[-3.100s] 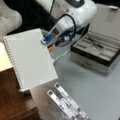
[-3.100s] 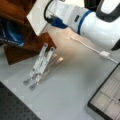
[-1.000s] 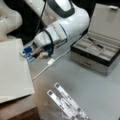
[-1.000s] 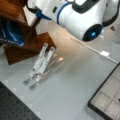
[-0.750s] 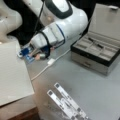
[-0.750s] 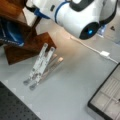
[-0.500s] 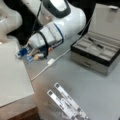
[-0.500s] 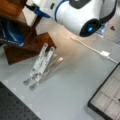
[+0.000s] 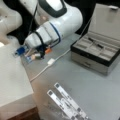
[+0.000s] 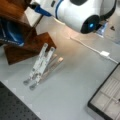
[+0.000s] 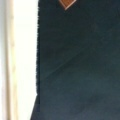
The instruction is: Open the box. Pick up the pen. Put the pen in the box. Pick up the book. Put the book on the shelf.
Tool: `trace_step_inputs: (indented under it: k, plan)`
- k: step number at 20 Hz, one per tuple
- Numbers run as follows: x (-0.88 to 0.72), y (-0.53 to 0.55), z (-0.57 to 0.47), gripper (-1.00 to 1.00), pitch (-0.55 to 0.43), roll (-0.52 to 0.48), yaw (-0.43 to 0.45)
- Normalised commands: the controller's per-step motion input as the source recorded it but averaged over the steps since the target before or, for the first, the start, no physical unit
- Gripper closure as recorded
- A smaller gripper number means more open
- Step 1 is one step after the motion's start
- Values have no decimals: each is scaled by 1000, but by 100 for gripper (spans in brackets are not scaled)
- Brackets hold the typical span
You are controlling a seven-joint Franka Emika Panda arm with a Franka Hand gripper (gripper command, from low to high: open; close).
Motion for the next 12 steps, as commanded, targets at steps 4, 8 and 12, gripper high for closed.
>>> trace_step_inputs:
  k: [4, 8, 12]
  plan:
    - [-239, -56, 96, -100, 40, 32, 279]
    - [-208, -40, 86, -100, 39, 54, 263]
    - [-173, 28, 64, -100, 15, 98, 196]
